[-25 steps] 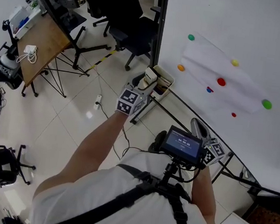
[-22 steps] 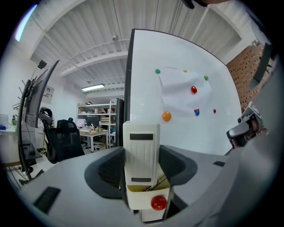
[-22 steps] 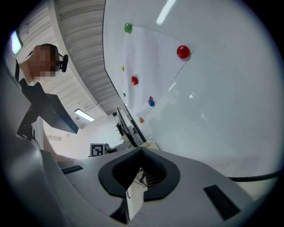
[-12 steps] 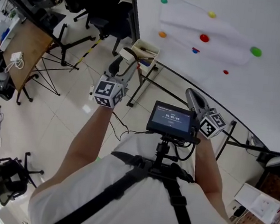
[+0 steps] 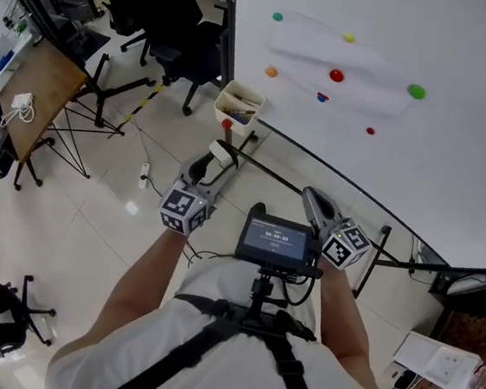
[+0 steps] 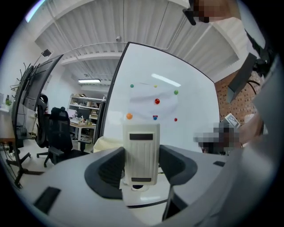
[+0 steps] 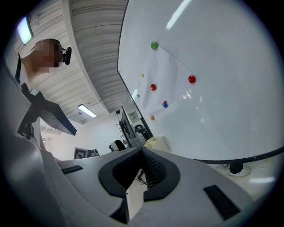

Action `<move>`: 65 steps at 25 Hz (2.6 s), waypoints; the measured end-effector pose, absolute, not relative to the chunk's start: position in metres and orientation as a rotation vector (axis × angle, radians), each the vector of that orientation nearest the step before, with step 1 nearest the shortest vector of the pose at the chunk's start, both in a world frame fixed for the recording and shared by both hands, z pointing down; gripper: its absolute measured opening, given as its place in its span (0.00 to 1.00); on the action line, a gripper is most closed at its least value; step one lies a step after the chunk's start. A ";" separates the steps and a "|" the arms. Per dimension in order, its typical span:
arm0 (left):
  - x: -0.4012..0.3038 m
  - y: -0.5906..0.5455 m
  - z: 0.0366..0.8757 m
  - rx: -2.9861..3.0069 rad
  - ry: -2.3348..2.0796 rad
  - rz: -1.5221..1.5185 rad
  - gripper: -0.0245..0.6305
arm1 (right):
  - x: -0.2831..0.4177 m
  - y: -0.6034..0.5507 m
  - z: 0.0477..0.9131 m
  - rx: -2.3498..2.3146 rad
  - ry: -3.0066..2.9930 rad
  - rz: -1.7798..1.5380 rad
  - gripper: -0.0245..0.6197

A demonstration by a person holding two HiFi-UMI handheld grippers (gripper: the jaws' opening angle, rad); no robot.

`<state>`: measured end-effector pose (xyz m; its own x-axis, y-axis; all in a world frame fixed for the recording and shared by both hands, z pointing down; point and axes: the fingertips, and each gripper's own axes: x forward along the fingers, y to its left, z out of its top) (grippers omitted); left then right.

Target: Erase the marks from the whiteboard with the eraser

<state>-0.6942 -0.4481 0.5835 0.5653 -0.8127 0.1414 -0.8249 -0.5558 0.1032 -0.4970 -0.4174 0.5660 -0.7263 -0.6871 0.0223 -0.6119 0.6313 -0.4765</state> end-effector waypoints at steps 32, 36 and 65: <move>-0.375 -0.282 0.550 2.871 -0.749 0.189 0.44 | -0.197 -0.201 0.519 -1.563 2.310 -0.550 0.05; -0.303 -0.247 0.537 2.926 -0.741 0.203 0.44 | -0.132 -0.161 0.509 -1.640 2.320 -0.497 0.05; -0.093 -0.107 0.470 2.996 -0.795 0.219 0.44 | 0.111 -0.006 0.446 -1.580 2.174 -0.302 0.05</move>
<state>-0.0925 -0.1067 0.4698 0.8591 -0.4909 0.1448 -0.4957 -0.8685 -0.0035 0.1106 -0.0064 0.4457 -0.2555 -0.9424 -0.2159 -0.8477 0.3257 -0.4187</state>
